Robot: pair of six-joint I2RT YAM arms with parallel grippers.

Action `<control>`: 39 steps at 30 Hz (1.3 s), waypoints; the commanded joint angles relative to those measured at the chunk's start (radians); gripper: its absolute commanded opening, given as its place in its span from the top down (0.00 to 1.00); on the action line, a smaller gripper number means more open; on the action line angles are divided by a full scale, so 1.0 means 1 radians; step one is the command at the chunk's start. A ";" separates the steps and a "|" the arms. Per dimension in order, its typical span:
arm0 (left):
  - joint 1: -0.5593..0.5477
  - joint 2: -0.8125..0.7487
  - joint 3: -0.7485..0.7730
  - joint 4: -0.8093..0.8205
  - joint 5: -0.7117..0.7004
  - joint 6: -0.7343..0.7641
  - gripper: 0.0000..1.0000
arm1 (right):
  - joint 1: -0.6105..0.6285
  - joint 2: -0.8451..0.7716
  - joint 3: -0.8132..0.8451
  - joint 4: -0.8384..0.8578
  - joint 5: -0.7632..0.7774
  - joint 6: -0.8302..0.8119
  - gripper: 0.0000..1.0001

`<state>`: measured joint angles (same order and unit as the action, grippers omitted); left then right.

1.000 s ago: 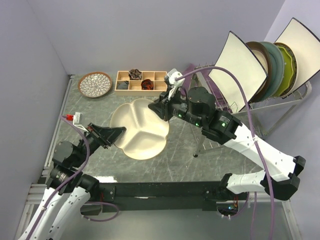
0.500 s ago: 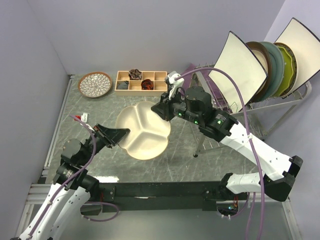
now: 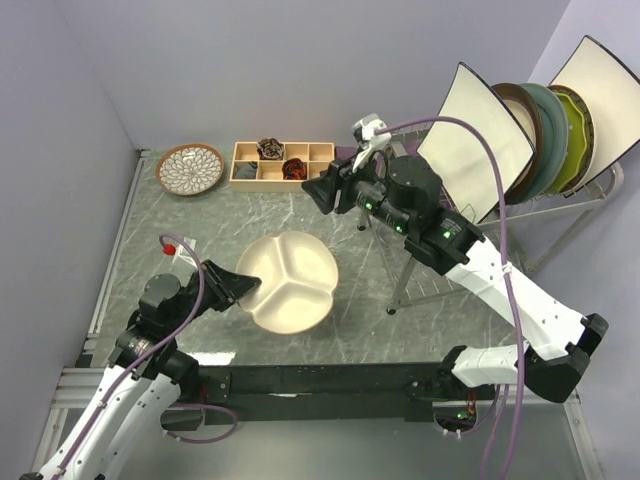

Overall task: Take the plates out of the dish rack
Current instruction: Place the plate at the center of the board.

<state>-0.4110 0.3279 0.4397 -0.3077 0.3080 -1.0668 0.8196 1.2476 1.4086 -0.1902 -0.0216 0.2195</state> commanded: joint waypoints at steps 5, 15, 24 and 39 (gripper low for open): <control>0.000 0.055 0.090 0.173 -0.140 -0.024 0.99 | 0.013 0.125 0.383 -0.136 -0.055 -0.011 0.02; 0.073 0.240 0.212 0.099 -0.392 0.008 0.99 | 0.093 0.192 0.586 -0.295 0.003 -0.062 0.00; 0.435 0.298 0.177 0.127 -0.245 -0.038 0.99 | 0.101 -0.002 0.328 -0.212 0.012 -0.026 0.00; 0.998 0.483 0.019 0.301 -0.040 -0.079 0.99 | 0.141 -0.249 -0.083 -0.083 0.006 0.060 0.00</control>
<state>0.5404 0.7895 0.4091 -0.2871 0.1532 -1.1007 0.9516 1.0298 1.4014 -0.3363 -0.0269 0.2497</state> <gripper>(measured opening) 0.254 0.997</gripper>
